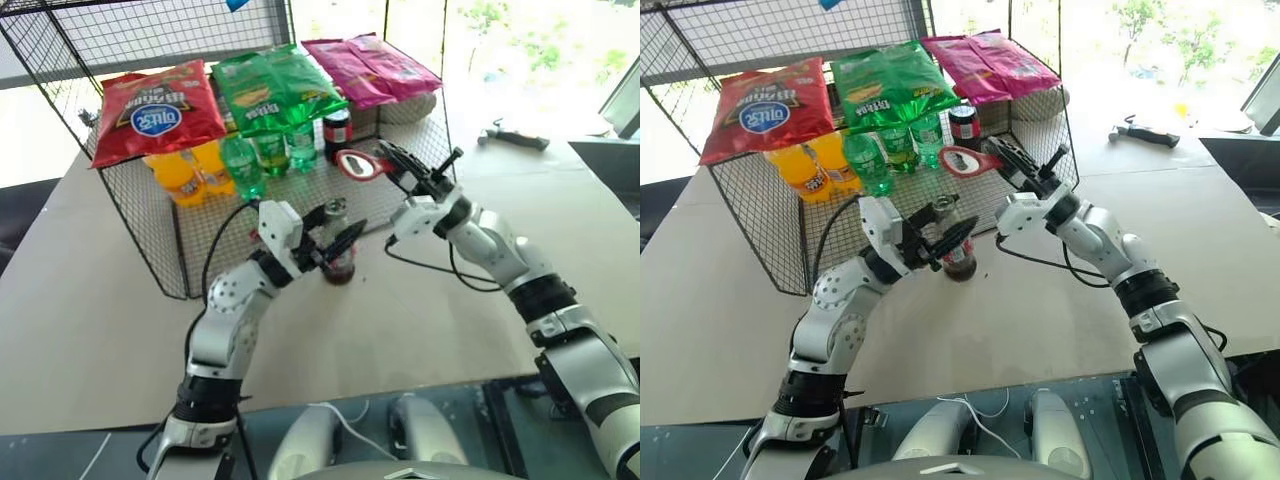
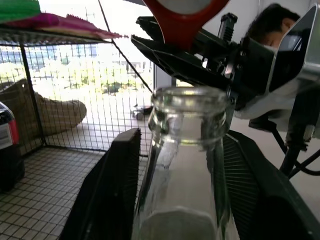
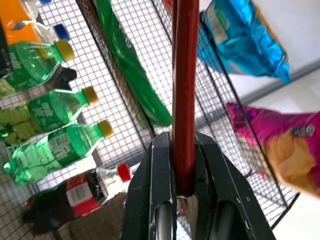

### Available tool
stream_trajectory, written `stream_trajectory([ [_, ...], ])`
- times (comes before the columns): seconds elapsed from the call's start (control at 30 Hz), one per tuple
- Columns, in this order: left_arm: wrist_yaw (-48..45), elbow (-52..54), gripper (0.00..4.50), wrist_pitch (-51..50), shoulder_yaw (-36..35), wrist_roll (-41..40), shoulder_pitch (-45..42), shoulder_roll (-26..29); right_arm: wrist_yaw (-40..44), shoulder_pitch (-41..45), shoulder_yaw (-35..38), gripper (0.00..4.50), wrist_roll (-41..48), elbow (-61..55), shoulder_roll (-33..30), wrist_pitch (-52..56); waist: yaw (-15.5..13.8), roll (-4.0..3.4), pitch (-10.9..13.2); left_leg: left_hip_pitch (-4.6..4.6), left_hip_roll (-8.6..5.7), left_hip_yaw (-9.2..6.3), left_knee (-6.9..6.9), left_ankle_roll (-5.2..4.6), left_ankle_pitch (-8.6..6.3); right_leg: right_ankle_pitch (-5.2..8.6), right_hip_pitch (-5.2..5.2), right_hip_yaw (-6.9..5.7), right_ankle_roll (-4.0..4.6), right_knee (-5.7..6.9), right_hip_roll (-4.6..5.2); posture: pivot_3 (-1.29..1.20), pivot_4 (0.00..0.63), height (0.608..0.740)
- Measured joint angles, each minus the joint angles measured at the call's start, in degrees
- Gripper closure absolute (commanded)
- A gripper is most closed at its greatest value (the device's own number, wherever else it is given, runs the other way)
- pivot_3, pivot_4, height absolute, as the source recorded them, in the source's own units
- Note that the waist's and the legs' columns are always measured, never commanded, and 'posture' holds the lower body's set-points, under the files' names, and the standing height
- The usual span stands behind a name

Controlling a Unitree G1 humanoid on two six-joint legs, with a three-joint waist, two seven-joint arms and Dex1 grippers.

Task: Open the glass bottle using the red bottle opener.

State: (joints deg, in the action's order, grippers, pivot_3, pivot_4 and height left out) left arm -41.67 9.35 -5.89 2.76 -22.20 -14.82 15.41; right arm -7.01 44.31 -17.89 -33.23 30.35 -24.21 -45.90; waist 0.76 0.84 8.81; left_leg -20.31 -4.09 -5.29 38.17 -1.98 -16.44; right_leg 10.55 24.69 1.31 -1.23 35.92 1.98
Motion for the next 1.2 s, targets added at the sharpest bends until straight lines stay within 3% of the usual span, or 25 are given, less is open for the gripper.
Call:
stream_trajectory([
  [0.03,0.2,-0.1,0.26,0.0,0.0,0.2,0.0,0.0,0.4,-0.3,0.1,4.50,0.2,0.0,0.0,0.3,0.0,0.00,0.0,-0.06,0.03,0.03,0.00,0.00,0.00,0.00,0.08,0.02,0.00,0.00,-0.01,0.00,0.150,0.735],
  [0.07,0.4,-0.1,0.02,-0.1,0.0,0.2,0.0,0.0,0.9,-0.6,0.3,4.50,0.6,-0.1,0.0,0.7,0.0,0.00,0.0,-0.13,0.06,0.05,0.00,0.00,0.00,-0.01,0.15,0.02,0.00,0.00,-0.03,0.00,0.150,0.735],
  [0.33,0.2,0.2,0.02,-1.3,-0.2,-0.5,0.4,0.6,2.8,-1.0,1.0,4.50,3.1,-0.1,0.2,2.1,0.0,0.00,0.0,-0.47,0.12,0.14,-0.01,0.01,0.00,-0.02,0.50,0.09,0.01,0.00,-0.05,0.00,0.150,0.735],
  [0.5,-0.1,2.7,0.02,-1.9,-0.6,-0.5,2.7,3.4,12.8,-6.9,3.0,4.50,16.6,-2.6,4.0,8.8,0.1,0.00,0.0,-0.47,0.18,0.13,-0.06,-0.02,-0.02,-0.02,0.50,0.09,0.01,-0.02,-0.07,0.00,0.150,0.735],
  [0.6,-1.0,6.5,0.02,-3.5,-1.9,-1.0,5.7,7.1,20.5,-13.6,4.3,4.50,27.4,-8.8,6.4,18.1,0.0,-0.03,0.0,-0.49,0.20,0.13,-0.08,-0.06,-0.06,-0.01,0.53,0.11,0.01,-0.02,-0.06,0.00,0.150,0.735],
  [0.77,-2.0,12.0,0.02,-6.4,-2.8,-3.3,10.1,10.6,28.0,-21.2,6.0,4.50,37.7,-19.3,7.2,32.8,-0.1,-0.07,0.0,-0.48,0.20,0.14,-0.05,-0.15,-0.12,-0.01,0.52,0.10,0.00,-0.02,-0.05,0.00,0.150,0.735],
  [0.8,-2.0,13.0,0.00,-6.9,-3.1,-3.9,11.0,11.1,29.2,-22.8,6.2,3.62,39.2,-21.9,7.2,36.3,-0.1,-0.07,0.0,-0.47,0.20,0.14,-0.05,-0.28,-0.20,-0.01,0.52,0.09,0.00,-0.01,-0.05,0.00,0.150,0.735],
  [0.87,-1.8,14.2,0.00,-7.5,-3.9,-4.5,12.6,11.5,30.5,-25.0,6.5,3.00,41.0,-25.2,6.8,41.5,-0.1,-0.08,0.0,-0.47,0.20,0.14,-0.05,-0.28,-0.20,-0.01,0.52,0.08,0.00,-0.01,-0.05,0.00,0.150,0.735],
  [1.03,0.4,14.9,0.00,-7.4,-7.6,-4.4,20.4,12.3,34.2,-31.4,8.0,0.50,45.2,-33.6,2.4,56.7,-0.1,-0.08,0.0,-0.48,0.21,0.16,-0.05,-0.30,-0.21,0.00,0.52,0.08,-0.01,-0.04,-0.05,0.00,0.150,0.735],
  [1.1,1.3,15.0,0.00,-7.1,-9.0,-3.9,23.4,12.3,35.5,-33.1,8.8,0.03,46.3,-36.2,1.0,60.1,-0.1,-0.09,0.0,-0.48,0.22,0.15,-0.05,-0.31,-0.22,0.01,0.52,0.07,-0.02,-0.04,-0.05,0.00,0.150,0.735],
  [1.2,2.9,15.0,0.00,-5.8,-10.4,-2.5,27.6,12.1,36.6,-34.8,10.9,0.03,47.4,-38.9,-0.8,63.5,-0.2,-0.08,0.0,-0.47,0.22,0.16,-0.01,-0.33,-0.23,0.02,0.48,0.05,-0.04,-0.04,-0.04,0.00,0.150,0.735],
])
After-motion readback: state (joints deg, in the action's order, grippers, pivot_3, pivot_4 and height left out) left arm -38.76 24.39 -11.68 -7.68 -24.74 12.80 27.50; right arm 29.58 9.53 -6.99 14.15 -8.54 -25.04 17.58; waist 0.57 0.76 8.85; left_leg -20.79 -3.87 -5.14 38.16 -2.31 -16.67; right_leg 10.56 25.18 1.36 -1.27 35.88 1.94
